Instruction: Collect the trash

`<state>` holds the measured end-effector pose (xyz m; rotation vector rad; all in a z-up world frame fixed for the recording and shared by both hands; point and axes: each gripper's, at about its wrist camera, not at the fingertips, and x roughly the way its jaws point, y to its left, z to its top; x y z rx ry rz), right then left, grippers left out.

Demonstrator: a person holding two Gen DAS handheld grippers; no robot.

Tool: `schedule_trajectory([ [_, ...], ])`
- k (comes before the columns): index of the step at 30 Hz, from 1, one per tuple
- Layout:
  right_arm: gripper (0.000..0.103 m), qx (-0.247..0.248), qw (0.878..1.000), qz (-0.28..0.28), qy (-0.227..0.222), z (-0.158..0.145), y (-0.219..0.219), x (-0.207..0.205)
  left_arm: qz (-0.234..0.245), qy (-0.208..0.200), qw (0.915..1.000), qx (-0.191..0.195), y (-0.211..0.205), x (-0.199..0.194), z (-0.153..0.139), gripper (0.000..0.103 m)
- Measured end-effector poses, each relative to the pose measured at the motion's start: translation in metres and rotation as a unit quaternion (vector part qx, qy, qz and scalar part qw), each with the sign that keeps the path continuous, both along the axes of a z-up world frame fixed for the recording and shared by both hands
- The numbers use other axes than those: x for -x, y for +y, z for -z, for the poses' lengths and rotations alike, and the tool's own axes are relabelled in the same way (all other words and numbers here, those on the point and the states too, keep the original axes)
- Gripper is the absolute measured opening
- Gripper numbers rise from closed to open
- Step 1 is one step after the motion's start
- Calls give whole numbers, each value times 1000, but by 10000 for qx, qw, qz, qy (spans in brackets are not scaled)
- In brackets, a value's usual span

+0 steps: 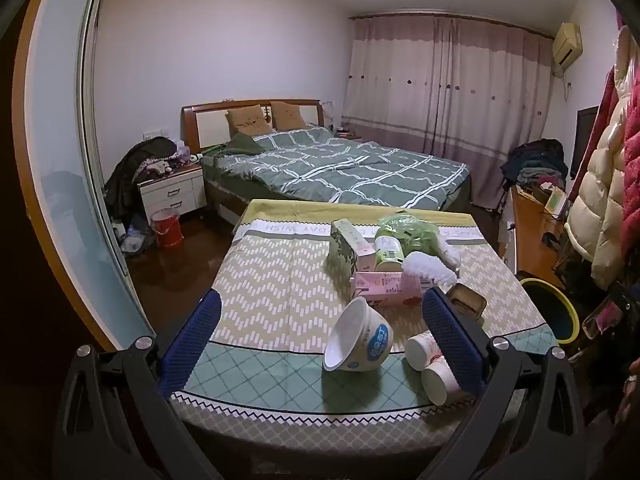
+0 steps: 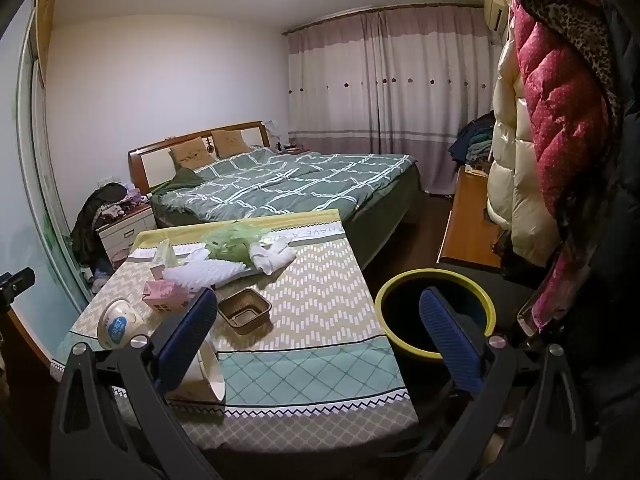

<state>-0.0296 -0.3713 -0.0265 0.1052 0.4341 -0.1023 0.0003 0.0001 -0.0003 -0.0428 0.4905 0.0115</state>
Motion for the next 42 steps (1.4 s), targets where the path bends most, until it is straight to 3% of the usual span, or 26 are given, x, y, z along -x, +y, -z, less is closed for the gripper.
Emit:
schedule_trajectory([
  [5, 97, -17, 10000, 2, -36, 0, 0, -1, 44, 196, 9998, 78, 4, -7, 3, 99],
  [7, 97, -10, 10000, 4, -39, 0, 0, -1, 68, 180, 9998, -57, -2, -8, 7, 99],
  [13, 97, 5, 10000, 25, -38, 0, 0, -3, 79, 42, 10000, -28, -2, -4, 3, 99],
  [42, 97, -46, 10000, 71, 52, 3, -7, -14, 160, 117, 9998, -13, -4, -7, -1, 99],
])
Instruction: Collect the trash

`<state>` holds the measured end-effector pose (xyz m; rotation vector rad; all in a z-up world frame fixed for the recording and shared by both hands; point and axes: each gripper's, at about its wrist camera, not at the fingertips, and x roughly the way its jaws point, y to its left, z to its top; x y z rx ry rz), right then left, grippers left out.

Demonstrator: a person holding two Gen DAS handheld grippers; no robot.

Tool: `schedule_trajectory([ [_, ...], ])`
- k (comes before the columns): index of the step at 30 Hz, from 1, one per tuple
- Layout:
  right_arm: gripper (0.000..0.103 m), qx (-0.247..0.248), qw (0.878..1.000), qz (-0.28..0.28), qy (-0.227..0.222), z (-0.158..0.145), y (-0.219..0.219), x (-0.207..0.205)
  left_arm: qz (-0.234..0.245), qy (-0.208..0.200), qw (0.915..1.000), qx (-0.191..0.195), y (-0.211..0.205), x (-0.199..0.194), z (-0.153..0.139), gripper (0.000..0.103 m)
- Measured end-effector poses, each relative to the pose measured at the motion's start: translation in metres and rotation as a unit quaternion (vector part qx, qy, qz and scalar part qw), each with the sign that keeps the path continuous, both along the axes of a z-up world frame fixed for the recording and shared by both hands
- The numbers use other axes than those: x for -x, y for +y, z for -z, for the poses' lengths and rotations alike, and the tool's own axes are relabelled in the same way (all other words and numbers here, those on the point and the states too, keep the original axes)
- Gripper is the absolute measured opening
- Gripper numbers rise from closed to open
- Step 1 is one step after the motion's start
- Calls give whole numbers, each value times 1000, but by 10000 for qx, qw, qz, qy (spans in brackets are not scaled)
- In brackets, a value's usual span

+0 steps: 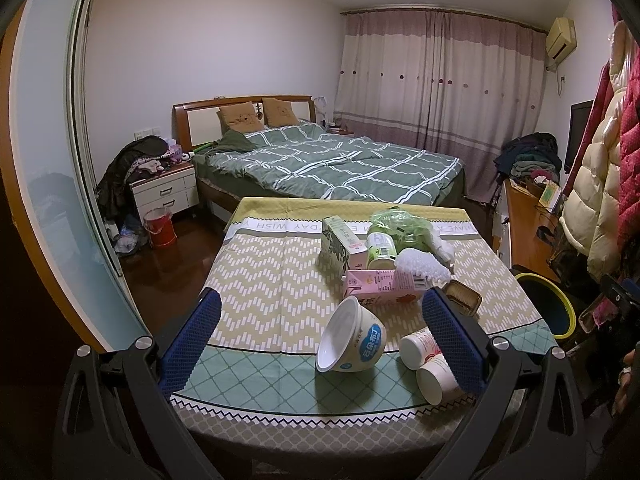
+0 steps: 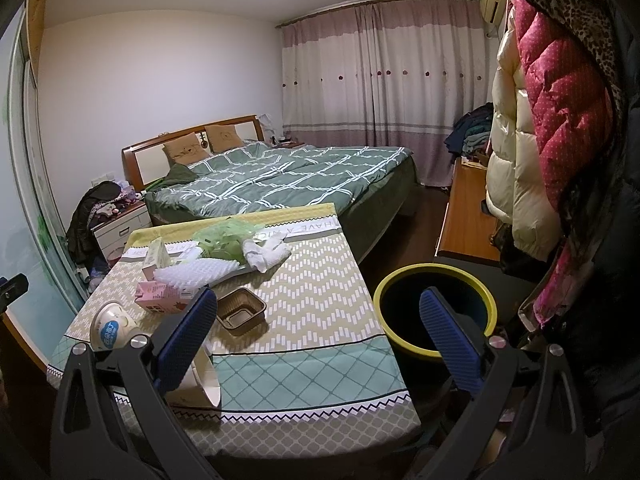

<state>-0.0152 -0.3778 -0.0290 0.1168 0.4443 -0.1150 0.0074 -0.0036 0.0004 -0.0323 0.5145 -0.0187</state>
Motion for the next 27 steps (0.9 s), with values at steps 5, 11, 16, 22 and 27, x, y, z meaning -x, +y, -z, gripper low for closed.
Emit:
schedule_trajectory([
  [5, 97, -15, 10000, -5, 19, 0, 0, 0, 3, 5, 10000, 8, 0, 0, 0, 99],
  [11, 97, -6, 10000, 4, 21, 0, 0, 0, 30, 10, 10000, -5, -2, 0, -2, 99],
  [16, 97, -5, 10000, 3, 35, 1, 1, 0, 22, 10, 10000, -3, -1, 0, -4, 99],
  [22, 97, -13, 10000, -6, 62, 3, 1, -1, 33, 9, 10000, -8, 0, 0, -2, 99],
  [27, 97, -13, 10000, -3, 85, 4, 2, -3, 11, 9, 10000, -16, 1, 0, 0, 99],
])
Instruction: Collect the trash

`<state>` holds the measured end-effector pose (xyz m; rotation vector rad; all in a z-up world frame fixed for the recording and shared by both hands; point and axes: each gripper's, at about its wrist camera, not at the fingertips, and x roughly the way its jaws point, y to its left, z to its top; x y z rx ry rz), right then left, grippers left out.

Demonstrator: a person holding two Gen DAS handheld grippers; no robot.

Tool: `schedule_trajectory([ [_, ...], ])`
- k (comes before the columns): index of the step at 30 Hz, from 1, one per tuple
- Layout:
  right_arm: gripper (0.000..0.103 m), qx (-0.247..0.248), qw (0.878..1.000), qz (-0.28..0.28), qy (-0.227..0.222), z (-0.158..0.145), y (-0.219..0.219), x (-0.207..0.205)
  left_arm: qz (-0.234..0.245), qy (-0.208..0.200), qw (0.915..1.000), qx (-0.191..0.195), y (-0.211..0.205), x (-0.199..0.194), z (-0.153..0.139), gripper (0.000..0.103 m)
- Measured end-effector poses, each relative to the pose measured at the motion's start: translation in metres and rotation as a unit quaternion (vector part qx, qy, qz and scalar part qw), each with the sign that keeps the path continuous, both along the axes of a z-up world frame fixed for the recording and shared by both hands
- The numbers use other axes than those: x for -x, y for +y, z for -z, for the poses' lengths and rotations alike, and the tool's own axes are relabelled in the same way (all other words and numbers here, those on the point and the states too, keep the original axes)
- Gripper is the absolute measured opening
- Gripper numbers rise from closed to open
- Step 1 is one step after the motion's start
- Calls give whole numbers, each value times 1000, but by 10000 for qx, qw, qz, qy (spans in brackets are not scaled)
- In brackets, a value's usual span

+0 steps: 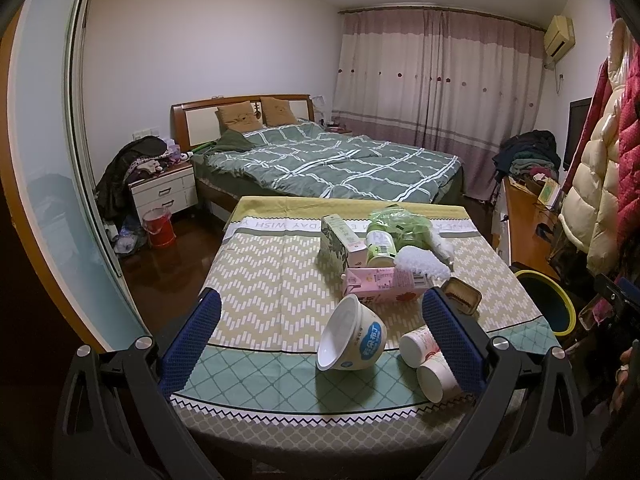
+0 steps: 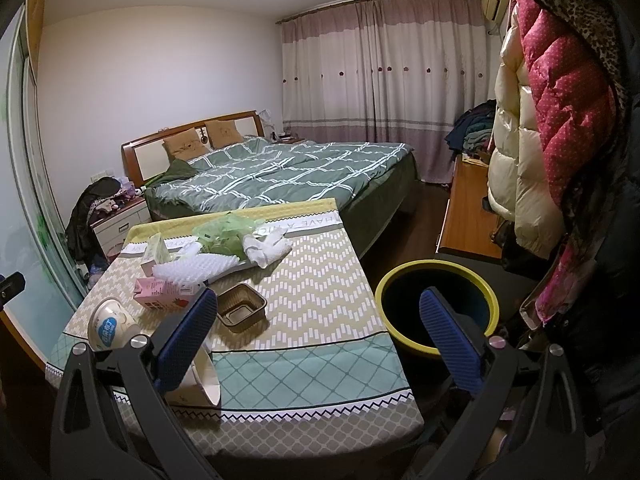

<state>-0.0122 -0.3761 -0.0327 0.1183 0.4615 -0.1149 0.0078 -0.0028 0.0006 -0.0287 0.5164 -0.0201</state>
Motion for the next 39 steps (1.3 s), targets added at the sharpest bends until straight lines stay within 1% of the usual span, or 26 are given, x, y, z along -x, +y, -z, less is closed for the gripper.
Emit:
schedule_trajectory([
  [27, 97, -35, 10000, -2, 72, 6, -2, -5, 34, 85, 10000, -38, -5, -8, 9, 99],
  [33, 97, -73, 9998, -40, 163, 12, -1, -13, 40, 50, 10000, -34, -5, -9, 10, 99],
  [39, 97, -116, 9989, -186, 412, 28, 5, -29, 38, 49, 10000, -22, -5, -14, 12, 99],
])
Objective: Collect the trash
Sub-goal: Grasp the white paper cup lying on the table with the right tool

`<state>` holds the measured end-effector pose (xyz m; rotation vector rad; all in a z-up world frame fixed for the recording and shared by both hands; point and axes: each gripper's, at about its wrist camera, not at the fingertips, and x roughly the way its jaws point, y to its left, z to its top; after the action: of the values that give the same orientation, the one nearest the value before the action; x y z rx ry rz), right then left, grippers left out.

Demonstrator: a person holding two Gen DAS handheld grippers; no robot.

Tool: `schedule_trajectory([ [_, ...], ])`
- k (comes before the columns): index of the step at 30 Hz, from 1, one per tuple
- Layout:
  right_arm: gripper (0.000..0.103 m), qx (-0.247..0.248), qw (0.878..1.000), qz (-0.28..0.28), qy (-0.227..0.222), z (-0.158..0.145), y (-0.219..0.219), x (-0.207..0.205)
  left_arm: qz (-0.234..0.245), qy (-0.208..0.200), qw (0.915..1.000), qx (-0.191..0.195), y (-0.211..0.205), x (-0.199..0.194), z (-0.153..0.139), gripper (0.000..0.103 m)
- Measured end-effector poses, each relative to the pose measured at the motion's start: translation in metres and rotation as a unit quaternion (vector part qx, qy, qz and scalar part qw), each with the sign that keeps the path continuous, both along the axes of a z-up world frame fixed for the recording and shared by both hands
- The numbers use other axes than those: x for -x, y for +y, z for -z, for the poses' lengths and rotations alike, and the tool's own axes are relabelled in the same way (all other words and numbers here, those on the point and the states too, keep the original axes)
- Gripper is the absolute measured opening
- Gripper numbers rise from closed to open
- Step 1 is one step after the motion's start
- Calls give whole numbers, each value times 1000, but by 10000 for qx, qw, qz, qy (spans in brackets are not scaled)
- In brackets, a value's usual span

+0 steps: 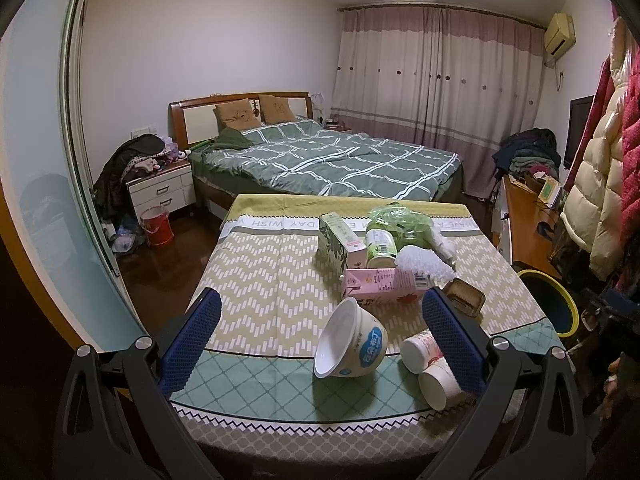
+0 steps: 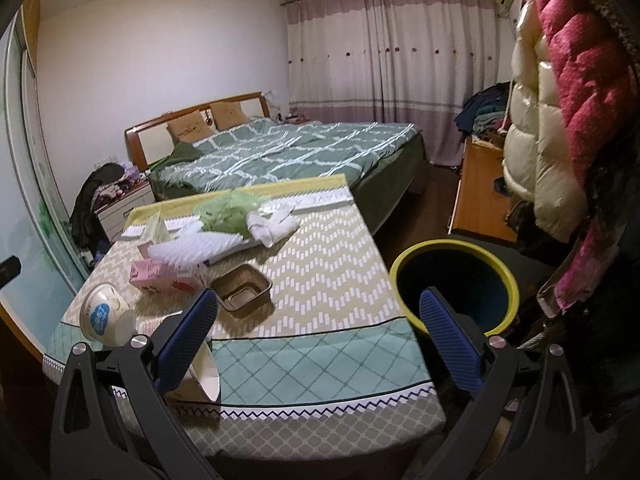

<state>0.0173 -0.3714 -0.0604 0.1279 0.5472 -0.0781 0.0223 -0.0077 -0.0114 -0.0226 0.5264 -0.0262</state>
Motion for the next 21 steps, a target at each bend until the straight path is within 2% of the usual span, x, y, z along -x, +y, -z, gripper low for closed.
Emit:
schedule_trajectory([
  [5, 97, -140, 9995, -188, 206, 16, 9, -16, -25, 111, 9999, 36, 1, -14, 9, 99],
  [12, 97, -162, 9960, -774, 425, 29, 42, -27, -128, 217, 9997, 56, 6, -28, 18, 99],
  [21, 97, 3, 9871, -1464, 655, 40, 89, -24, -200, 98, 9997, 35, 14, -14, 16, 99],
])
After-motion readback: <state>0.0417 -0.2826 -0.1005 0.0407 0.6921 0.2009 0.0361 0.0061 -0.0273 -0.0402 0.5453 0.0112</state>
